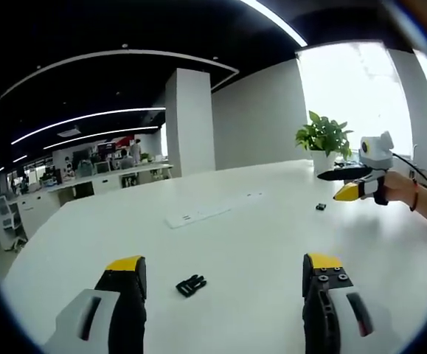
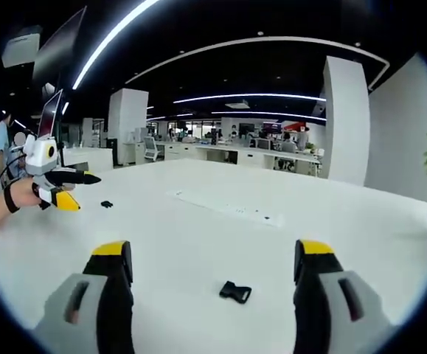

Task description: Snap the two parts of the plastic buckle together until the buckle closes and remains connected.

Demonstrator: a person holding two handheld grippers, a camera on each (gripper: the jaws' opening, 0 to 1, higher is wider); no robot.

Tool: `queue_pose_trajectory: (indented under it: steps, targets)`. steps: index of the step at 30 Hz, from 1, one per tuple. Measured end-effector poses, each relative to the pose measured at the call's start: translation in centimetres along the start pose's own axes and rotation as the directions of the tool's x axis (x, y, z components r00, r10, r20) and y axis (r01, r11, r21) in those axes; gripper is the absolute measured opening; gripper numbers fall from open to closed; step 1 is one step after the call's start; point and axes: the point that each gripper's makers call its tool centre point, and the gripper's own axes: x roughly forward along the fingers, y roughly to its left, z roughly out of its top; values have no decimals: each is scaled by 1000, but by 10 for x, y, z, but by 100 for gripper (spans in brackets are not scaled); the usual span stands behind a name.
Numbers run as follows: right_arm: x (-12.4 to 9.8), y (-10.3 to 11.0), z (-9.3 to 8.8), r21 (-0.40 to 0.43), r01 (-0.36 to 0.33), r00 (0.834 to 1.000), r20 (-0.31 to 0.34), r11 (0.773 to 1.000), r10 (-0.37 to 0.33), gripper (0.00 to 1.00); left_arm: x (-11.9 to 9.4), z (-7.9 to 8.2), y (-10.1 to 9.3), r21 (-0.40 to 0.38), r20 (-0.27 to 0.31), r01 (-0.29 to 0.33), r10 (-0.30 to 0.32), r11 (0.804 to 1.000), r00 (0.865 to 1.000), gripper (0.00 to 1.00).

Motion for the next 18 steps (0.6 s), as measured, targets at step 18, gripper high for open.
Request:
queue_pose_trajectory:
  steps: [18]
  targets:
    - [4, 1, -24, 9, -15, 998, -68, 1000, 16, 89, 2, -18, 4, -14, -54, -9, 8, 1000, 999, 88]
